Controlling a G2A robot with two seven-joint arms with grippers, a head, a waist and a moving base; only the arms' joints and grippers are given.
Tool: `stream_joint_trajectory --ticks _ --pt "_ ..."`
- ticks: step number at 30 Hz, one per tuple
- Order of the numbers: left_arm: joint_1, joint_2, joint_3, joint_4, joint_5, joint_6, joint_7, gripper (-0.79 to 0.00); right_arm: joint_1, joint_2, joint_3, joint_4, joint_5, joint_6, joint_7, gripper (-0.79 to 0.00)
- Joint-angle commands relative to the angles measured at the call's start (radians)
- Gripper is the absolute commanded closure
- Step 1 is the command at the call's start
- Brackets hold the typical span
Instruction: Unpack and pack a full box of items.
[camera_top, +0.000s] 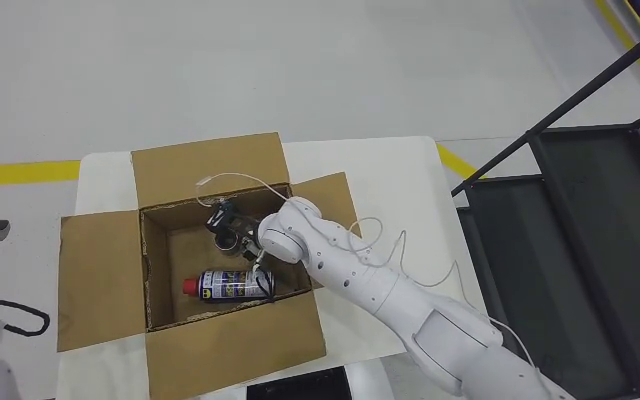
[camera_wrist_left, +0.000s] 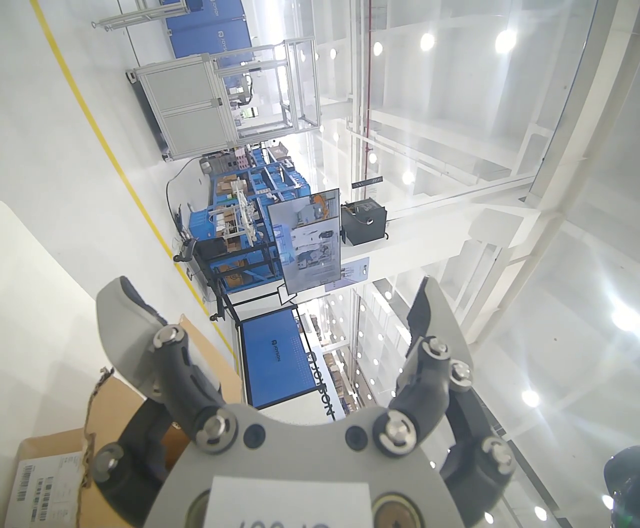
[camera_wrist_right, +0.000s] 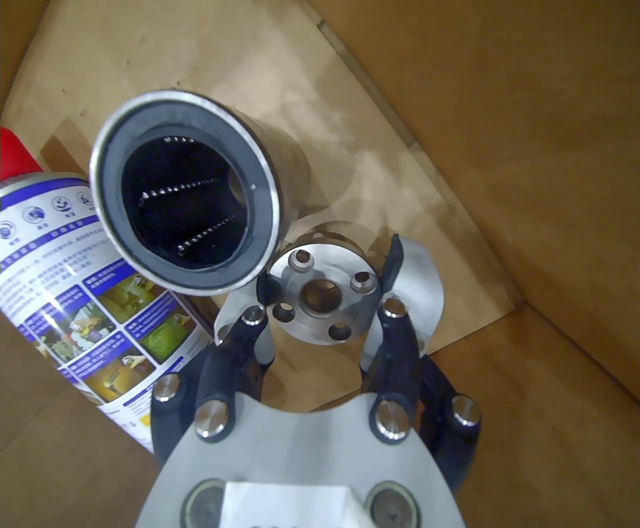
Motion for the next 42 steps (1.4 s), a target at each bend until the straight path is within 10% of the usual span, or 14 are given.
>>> stream_joint_trajectory --ticks 1,42 --pt "0.0 0.0 0.0 0.0 0.0 0.0 0.0 -0.785 -0.013 0.007 0.016 -0.026 -0.006 0.001 0.003 0.0" --pt "0.0 0.0 0.0 0.0 0.0 0.0 0.0 -0.785 -0.375 0.146 0.365 -0.733 -0.02 -0.096 -0.006 0.0"
